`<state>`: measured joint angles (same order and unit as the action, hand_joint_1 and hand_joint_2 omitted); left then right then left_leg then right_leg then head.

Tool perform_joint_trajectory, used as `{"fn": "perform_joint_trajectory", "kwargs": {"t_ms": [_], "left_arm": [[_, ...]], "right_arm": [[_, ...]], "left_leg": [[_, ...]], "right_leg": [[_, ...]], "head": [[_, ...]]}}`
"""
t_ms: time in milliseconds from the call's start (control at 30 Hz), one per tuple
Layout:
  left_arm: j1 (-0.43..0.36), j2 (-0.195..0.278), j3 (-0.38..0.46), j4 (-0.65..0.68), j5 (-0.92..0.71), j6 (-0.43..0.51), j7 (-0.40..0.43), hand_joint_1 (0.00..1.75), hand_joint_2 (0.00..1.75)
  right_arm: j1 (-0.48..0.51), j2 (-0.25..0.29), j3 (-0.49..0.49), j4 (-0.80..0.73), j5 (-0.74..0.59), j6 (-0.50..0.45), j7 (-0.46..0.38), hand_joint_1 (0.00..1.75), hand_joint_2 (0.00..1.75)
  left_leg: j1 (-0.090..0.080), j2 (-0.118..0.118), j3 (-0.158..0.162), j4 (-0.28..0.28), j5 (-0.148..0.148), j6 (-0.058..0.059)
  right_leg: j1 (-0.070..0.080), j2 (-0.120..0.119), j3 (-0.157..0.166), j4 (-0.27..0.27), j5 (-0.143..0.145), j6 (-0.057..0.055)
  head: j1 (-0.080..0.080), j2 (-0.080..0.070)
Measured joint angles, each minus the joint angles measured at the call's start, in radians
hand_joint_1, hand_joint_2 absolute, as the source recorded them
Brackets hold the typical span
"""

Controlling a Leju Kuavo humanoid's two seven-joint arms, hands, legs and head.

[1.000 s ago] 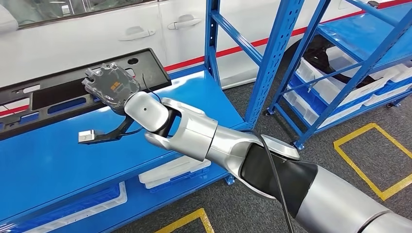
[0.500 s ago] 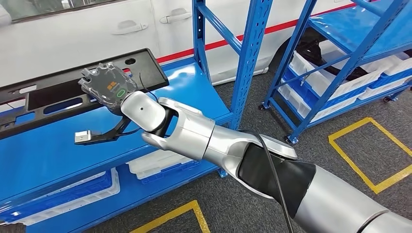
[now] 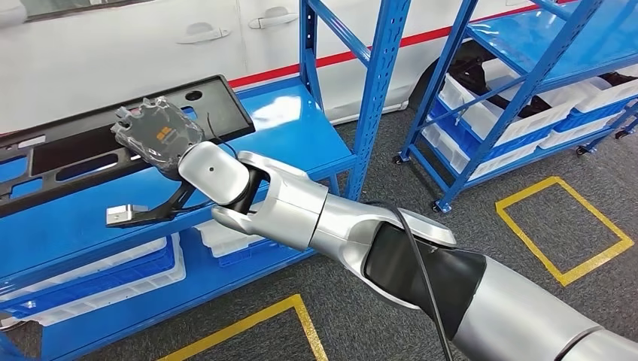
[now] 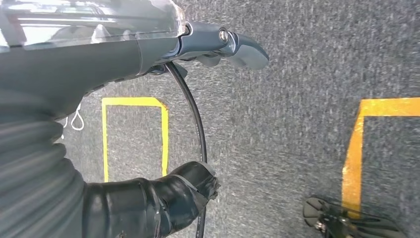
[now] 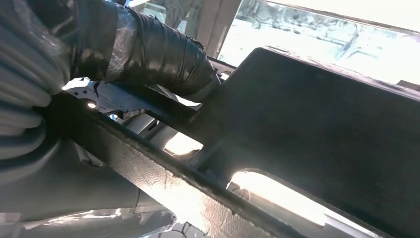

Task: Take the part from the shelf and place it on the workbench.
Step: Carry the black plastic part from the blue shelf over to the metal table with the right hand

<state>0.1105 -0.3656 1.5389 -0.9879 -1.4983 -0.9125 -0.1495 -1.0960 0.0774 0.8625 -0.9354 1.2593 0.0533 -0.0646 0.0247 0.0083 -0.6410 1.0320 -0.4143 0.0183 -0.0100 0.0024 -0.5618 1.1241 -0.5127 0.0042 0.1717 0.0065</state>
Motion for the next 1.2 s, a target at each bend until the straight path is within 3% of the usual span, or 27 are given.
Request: {"fn": "perform_joint_trajectory", "kwargs": {"t_ms": [67, 133, 167, 200, 233, 300, 333, 367, 400, 467, 533, 600, 633, 667, 700, 800, 833, 867, 933, 967, 1000, 1067, 1100, 1167, 1200], "left_arm": [[-0.001, -0.001, 0.0, 0.0, 0.0, 0.0, -0.001, 0.0, 1.75], [0.0, -0.001, 0.0, 0.0, 0.0, -0.001, -0.002, 0.0, 1.75], [0.001, -0.001, 0.0, 0.0, 0.0, -0.002, -0.003, 0.0, 1.75], [0.002, -0.001, 0.0, 0.0, 0.0, -0.003, -0.003, 0.0, 1.75], [0.003, -0.001, 0.0, 0.0, 0.001, -0.004, -0.003, 0.0, 1.75], [0.003, 0.0, 0.0, 0.0, 0.007, -0.008, -0.001, 0.0, 1.75], [0.003, 0.0, 0.0, 0.0, 0.01, -0.009, 0.0, 0.0, 1.75], [0.002, 0.001, 0.0, 0.0, 0.012, -0.009, 0.002, 0.0, 1.75], [0.002, 0.001, 0.0, 0.0, 0.014, -0.009, 0.004, 0.0, 1.75], [0.002, 0.001, 0.0, 0.0, 0.018, -0.009, 0.005, 0.0, 1.75], [0.0, 0.001, 0.0, 0.0, 0.024, -0.009, 0.007, 0.0, 1.75], [-0.001, 0.001, 0.0, 0.0, 0.027, -0.009, 0.009, 0.0, 1.75], [-0.001, 0.001, 0.0, 0.0, 0.028, -0.009, 0.01, 0.0, 1.75], [-0.001, 0.001, 0.0, 0.0, 0.029, -0.009, 0.011, 0.0, 1.75], [-0.001, 0.001, 0.0, 0.0, 0.029, -0.009, 0.012, 0.0, 1.75], [-0.003, 0.001, 0.0, 0.0, 0.03, -0.009, 0.012, 0.0, 1.75], [-0.003, 0.001, 0.0, 0.0, 0.031, -0.009, 0.013, 0.0, 1.75], [-0.003, 0.001, 0.0, 0.0, 0.031, -0.009, 0.013, 0.0, 1.75], [-0.003, 0.001, 0.0, 0.0, 0.032, -0.01, 0.014, 0.0, 1.75], [-0.003, 0.0, 0.0, 0.0, 0.032, -0.01, 0.014, 0.0, 1.75], [-0.004, -0.001, 0.0, 0.0, 0.032, -0.011, 0.014, 0.0, 1.75], [-0.004, -0.004, 0.0, 0.0, 0.032, -0.011, 0.014, 0.0, 1.75], [-0.005, -0.006, 0.0, 0.0, 0.032, -0.012, 0.014, 0.0, 1.75], [-0.005, -0.005, 0.0, 0.0, 0.032, -0.012, 0.014, 0.0, 1.75], [-0.004, -0.005, 0.0, 0.0, 0.032, -0.013, 0.015, 0.0, 1.75]], "right_arm": [[-0.002, 0.005, 0.0, 0.001, 0.0, 0.0, 0.0, 1.75, 1.75], [-0.004, 0.008, 0.0, 0.003, 0.0, 0.001, -0.001, 1.75, 1.75], [-0.004, 0.009, 0.0, 0.005, 0.0, 0.001, -0.001, 1.75, 1.75], [-0.005, 0.01, 0.0, 0.007, 0.0, 0.002, -0.001, 1.75, 1.75], [-0.005, 0.011, 0.0, 0.009, 0.0, 0.002, -0.001, 1.75, 1.75], [-0.004, 0.012, 0.0, 0.013, 0.0, 0.002, -0.001, 1.75, 1.75], [-0.003, 0.012, 0.0, 0.015, 0.0, 0.003, -0.002, 1.75, 1.75], [-0.002, 0.012, 0.0, 0.018, 0.0, 0.003, -0.003, 1.75, 1.75], [-0.001, 0.012, 0.0, 0.021, -0.001, 0.003, -0.004, 1.75, 1.75], [0.0, 0.012, 0.0, 0.026, -0.003, 0.003, -0.005, 1.75, 1.75], [0.0, 0.013, 0.0, 0.03, -0.005, 0.002, -0.009, 1.75, 1.75], [0.0, 0.014, 0.0, 0.034, -0.008, 0.001, -0.014, 1.75, 1.75], [0.001, 0.015, 0.0, 0.036, -0.01, 0.001, -0.016, 1.75, 1.75], [0.002, 0.015, 0.0, 0.038, -0.012, 0.001, -0.017, 1.75, 1.75], [0.002, 0.015, 0.0, 0.04, -0.013, 0.001, -0.017, 1.75, 1.75], [0.003, 0.015, 0.0, 0.046, -0.015, 0.001, -0.017, 1.75, 1.75], [0.003, 0.015, 0.001, 0.048, -0.016, 0.002, -0.018, 1.75, 1.75], [0.004, 0.015, 0.001, 0.051, -0.017, 0.002, -0.019, 1.75, 1.75], [0.006, 0.015, 0.003, 0.055, -0.018, 0.002, -0.019, 1.75, 1.75], [0.006, 0.017, 0.004, 0.057, -0.019, 0.002, -0.02, 1.75, 1.75], [0.004, 0.019, 0.005, 0.058, -0.02, 0.002, -0.02, 1.75, 1.75], [0.001, 0.025, 0.005, 0.058, -0.023, 0.002, -0.021, 1.75, 1.75], [-0.001, 0.028, 0.005, 0.058, -0.024, 0.001, -0.022, 1.75, 1.75], [-0.002, 0.031, 0.006, 0.059, -0.026, 0.002, -0.022, 1.75, 1.75], [-0.003, 0.033, 0.006, 0.06, -0.027, 0.002, -0.022, 1.75, 1.75]], "left_leg": [[0.001, 0.0, -0.007, -0.001, 0.015, -0.012], [0.002, -0.001, -0.01, -0.009, 0.031, -0.026], [0.002, -0.002, -0.015, -0.005, 0.024, -0.031], [0.003, -0.004, -0.025, 0.011, 0.0, -0.035], [0.004, -0.004, -0.038, 0.046, -0.043, -0.038], [0.005, -0.005, -0.068, 0.164, -0.138, -0.044], [0.005, -0.005, -0.076, 0.222, -0.161, -0.048], [0.005, -0.005, -0.075, 0.26, -0.159, -0.051], [0.006, -0.004, -0.06, 0.268, -0.136, -0.053], [0.008, -0.005, 0.017, 0.186, -0.086, -0.055], [0.006, -0.007, 0.107, 0.058, -0.095, -0.05], [0.0, -0.011, 0.136, 0.0, -0.116, -0.038], [0.001, -0.011, 0.127, 0.0, -0.111, -0.029], [0.002, -0.01, 0.118, -0.001, -0.101, -0.021], [0.003, -0.008, 0.107, -0.001, -0.089, -0.011], [0.0, -0.004, 0.064, -0.001, -0.05, 0.009], [-0.003, -0.004, 0.048, -0.001, -0.038, 0.011], [-0.005, -0.003, 0.033, 0.0, -0.026, 0.012], [-0.01, -0.003, 0.002, 0.001, -0.003, 0.011], [-0.012, -0.003, -0.01, 0.001, 0.009, 0.011], [-0.015, -0.003, -0.02, 0.002, 0.019, 0.009], [-0.014, -0.002, -0.03, -0.001, 0.04, 0.003], [-0.012, -0.001, -0.031, -0.006, 0.051, -0.002], [-0.01, -0.001, -0.034, -0.017, 0.067, -0.013], [-0.01, -0.002, -0.039, -0.011, 0.053, -0.018]], "right_leg": [[0.007, 0.001, 0.047, -0.082, -0.014, -0.01], [0.009, -0.001, 0.046, -0.1, 0.0, -0.021], [0.007, -0.003, 0.04, -0.107, 0.011, -0.029], [0.004, -0.006, 0.032, -0.113, 0.023, -0.038], [0.001, -0.008, 0.022, -0.118, 0.036, -0.046], [0.003, -0.01, -0.005, -0.117, 0.058, -0.053], [0.004, -0.011, -0.021, -0.115, 0.069, -0.053], [0.004, -0.011, -0.037, -0.112, 0.079, -0.051], [0.004, -0.011, -0.054, -0.107, 0.089, -0.049], [0.002, -0.011, -0.085, -0.093, 0.104, -0.041], [0.003, -0.011, -0.109, -0.076, 0.116, -0.029], [0.007, -0.011, -0.118, -0.07, 0.131, -0.018], [0.007, -0.01, -0.121, -0.071, 0.139, -0.012], [0.005, -0.009, -0.127, -0.067, 0.136, -0.007], [0.004, -0.007, -0.137, -0.051, 0.115, -0.002], [0.001, -0.004, -0.177, 0.093, -0.031, 0.01], [0.001, -0.004, -0.184, 0.152, -0.063, 0.011], [0.001, -0.004, -0.182, 0.194, -0.072, 0.011], [0.005, -0.004, -0.134, 0.186, -0.031, 0.001], [0.009, -0.004, -0.084, 0.132, -0.009, -0.009], [0.016, -0.004, -0.024, 0.058, -0.004, -0.023], [0.028, -0.005, 0.064, -0.069, -0.018, -0.042], [0.033, -0.005, 0.081, -0.101, -0.024, -0.046], [0.032, -0.008, 0.072, -0.121, -0.001, -0.05], [0.028, -0.01, 0.065, -0.13, 0.012, -0.055]], "head": [[0.0, 0.0], [0.0, 0.0], [0.0, 0.0], [0.0, 0.0], [-0.001, 0.0], [-0.001, 0.0], [-0.001, 0.0], [-0.001, 0.0], [-0.001, 0.0], [-0.001, 0.0], [-0.001, 0.0], [0.0, 0.0], [0.0, 0.0], [-0.001, 0.0], [0.0, 0.0], [0.0, 0.0], [0.0, 0.0], [0.0, 0.0], [0.0, 0.0], [0.0, 0.0], [0.0, 0.0], [0.0, 0.0], [0.0, 0.0], [0.0, 0.0], [0.0, 0.0]]}}
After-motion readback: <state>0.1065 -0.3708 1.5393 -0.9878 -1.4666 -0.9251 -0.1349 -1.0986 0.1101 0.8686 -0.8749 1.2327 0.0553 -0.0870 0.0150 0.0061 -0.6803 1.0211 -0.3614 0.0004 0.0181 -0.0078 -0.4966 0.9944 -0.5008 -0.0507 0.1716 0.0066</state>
